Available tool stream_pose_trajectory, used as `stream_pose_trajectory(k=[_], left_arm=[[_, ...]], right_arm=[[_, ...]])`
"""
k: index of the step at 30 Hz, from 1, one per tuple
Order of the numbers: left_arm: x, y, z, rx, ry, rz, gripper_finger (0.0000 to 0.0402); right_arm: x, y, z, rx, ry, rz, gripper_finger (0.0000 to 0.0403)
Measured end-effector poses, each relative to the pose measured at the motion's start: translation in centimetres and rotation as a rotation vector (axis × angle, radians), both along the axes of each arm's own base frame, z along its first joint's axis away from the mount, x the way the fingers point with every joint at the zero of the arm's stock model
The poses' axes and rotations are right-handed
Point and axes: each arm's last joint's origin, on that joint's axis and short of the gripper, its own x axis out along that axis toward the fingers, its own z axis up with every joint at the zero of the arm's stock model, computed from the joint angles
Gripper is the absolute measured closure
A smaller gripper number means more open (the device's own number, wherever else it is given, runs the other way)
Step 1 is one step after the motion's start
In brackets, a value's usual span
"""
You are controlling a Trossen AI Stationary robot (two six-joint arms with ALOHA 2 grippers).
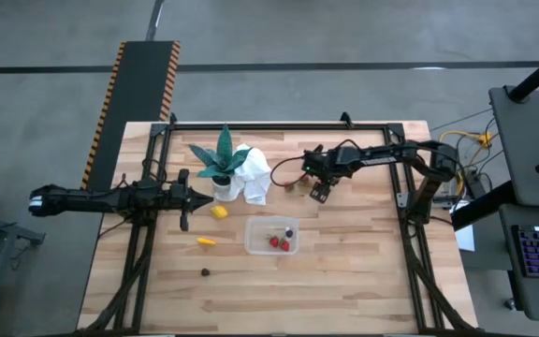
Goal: Pick and placing Produce into tupperware
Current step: Put the strawberry into the bin
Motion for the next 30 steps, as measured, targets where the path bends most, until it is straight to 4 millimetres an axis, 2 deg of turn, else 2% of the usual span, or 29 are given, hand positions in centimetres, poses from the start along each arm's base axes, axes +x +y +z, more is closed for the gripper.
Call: stream_pose_trajectory(k=[9, 23, 30], left_arm=[[0.0, 0.0, -0.02, -0.001, 0.002, 0.0, 0.0402], [0.03, 0.0, -0.07, -0.002, 0.007, 0.0, 0.0402], [0.03, 0.0, -0.07, -0.002, 0.007, 0.0, 0.0402]], right_arm=[[-0.15, -0.06, 0.14, 0.0, 0.008, 0.016, 0.0196], [-0.25, -0.03, 0.13, 0.0, 0.023, 0.049, 0.0277], [-0.32, -0.01, 0.12, 0.002, 0.031, 0.052, 0.0274]])
